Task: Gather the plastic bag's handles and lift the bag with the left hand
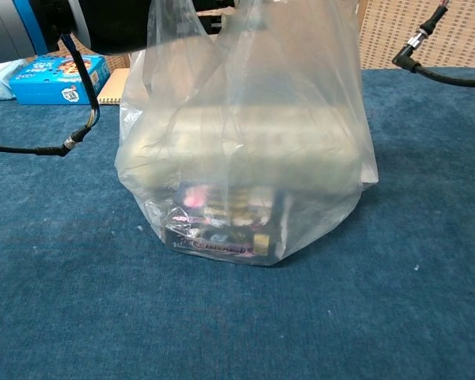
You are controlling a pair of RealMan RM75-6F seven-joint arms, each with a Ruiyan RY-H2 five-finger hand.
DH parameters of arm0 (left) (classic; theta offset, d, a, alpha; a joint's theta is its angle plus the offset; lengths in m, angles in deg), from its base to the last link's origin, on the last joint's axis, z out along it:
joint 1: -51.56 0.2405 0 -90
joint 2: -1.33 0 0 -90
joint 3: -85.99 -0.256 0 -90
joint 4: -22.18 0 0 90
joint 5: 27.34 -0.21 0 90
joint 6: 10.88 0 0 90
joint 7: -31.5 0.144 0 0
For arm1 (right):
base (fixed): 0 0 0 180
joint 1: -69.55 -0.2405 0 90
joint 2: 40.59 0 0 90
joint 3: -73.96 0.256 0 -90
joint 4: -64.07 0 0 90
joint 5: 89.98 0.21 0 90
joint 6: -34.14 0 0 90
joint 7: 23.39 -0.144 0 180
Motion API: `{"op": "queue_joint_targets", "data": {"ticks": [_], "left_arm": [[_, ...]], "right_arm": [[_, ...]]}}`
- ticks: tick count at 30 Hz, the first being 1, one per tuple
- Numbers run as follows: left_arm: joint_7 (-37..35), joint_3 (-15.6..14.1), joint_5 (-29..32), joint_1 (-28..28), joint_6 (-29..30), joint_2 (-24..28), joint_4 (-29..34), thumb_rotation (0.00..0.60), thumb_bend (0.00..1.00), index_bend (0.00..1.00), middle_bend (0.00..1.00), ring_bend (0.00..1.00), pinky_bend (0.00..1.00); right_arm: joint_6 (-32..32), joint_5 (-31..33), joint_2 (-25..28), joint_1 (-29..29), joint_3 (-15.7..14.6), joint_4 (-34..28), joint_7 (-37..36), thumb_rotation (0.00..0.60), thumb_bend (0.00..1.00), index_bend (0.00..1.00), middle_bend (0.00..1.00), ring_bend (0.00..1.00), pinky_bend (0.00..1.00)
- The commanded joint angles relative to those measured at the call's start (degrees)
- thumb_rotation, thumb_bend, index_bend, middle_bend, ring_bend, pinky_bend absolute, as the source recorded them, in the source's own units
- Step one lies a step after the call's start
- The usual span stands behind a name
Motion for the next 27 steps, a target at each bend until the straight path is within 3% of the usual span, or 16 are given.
{"op": "queue_joint_targets", "data": {"ticks": [1, 27], "left_arm": [[-0.3, 0.0, -0.2, -0.3, 0.1, 0.0, -0.1, 0.000, 0.24, 0.21, 0.25, 0.14, 0.14], [2.7, 0.5, 0.9, -4.1, -3.4, -1.4, 0.3, 0.000, 0.24, 0.21, 0.24, 0.13, 0.14]], "right_arm": [[0.1, 0.0, -0.2, -0.1, -0.2, -0.1, 0.2, 0.600, 0.39, 0.59, 0.33, 0.24, 0.12], [1.6, 5.0, -3.0, -3.2, 0.5, 2.0, 6.8, 0.600, 0.38, 0.57, 0.33, 0.23, 0.12]]}}
